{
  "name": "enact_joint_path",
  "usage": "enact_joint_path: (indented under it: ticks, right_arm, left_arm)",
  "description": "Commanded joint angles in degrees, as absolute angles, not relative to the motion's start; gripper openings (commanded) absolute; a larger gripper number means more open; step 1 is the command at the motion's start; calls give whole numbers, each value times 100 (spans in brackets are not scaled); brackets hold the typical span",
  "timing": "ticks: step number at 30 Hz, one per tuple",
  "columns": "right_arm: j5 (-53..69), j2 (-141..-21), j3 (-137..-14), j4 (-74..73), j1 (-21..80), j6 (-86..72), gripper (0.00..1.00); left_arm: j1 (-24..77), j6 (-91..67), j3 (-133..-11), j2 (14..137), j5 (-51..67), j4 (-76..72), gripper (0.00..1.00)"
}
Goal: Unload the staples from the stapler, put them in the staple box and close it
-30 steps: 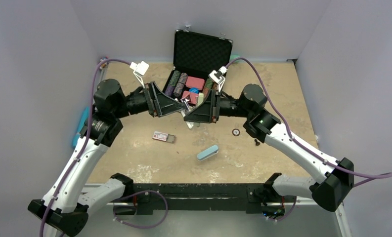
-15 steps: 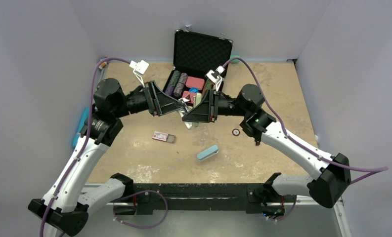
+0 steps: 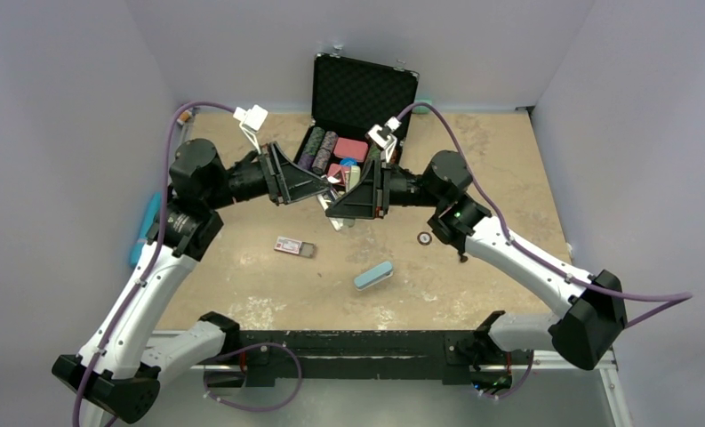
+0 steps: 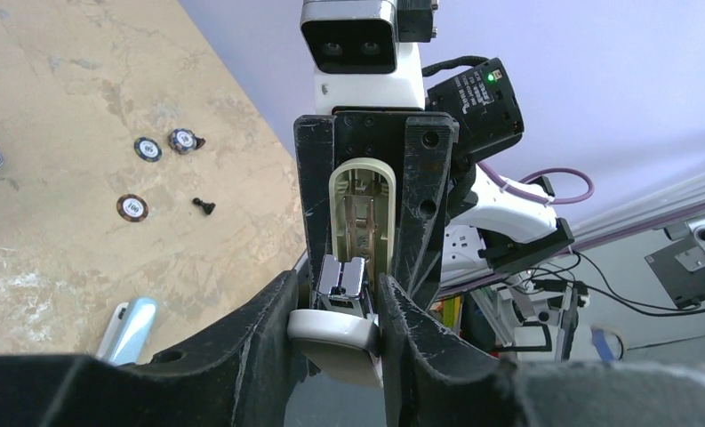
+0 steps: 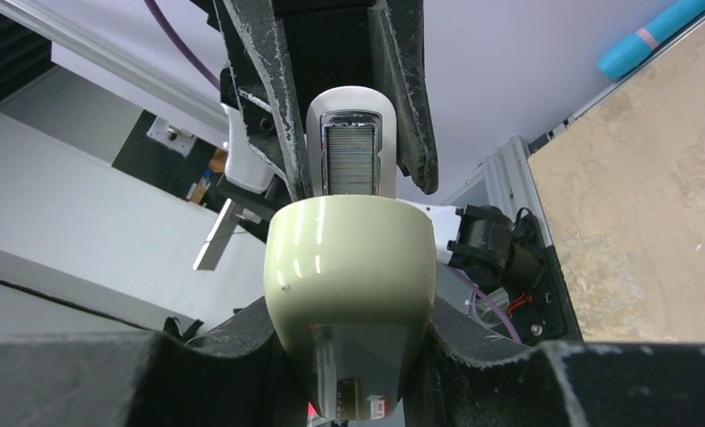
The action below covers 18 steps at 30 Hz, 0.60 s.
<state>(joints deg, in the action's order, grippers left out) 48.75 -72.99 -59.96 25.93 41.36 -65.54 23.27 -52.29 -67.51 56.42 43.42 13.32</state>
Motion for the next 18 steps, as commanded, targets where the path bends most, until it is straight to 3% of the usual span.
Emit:
enact_joint_path:
  ticks: [1,2,5,7,10,12,18]
  right_arm:
    - [4860,-7215,-6161,2933,4158,-6669,0]
    - [4865,-7223,-6161,2934,4157,-6661,0]
    - [4905,-7233,-6180,2815,4154,-6569,3]
    - [4871,-7219,-6244,2541,4141,-6369,42]
    - [4622,-7125,-6407,1717,4027,-5896,67]
    - [4415,-7037,-6506,1131,3927,-5546,71]
    - [3797,-6737,-6650,-382,3507,-4668,73]
  left_arm:
    - [2347,-5206,-6951,5603,4599,1019,5]
    - [2349,-5227,-6952,5613,4586,1044,0]
    - [2347,-5317,-6957,5600,4515,1130,0]
    - [2347,-5328,-7045,5603,4383,1418,0]
    - [2351,-5300,-7192,5627,4213,1967,0]
    - [2347,-5308,-7286,5638,4097,2338,0]
    - [2347,-5191,-7530,5659,3709,3524,0]
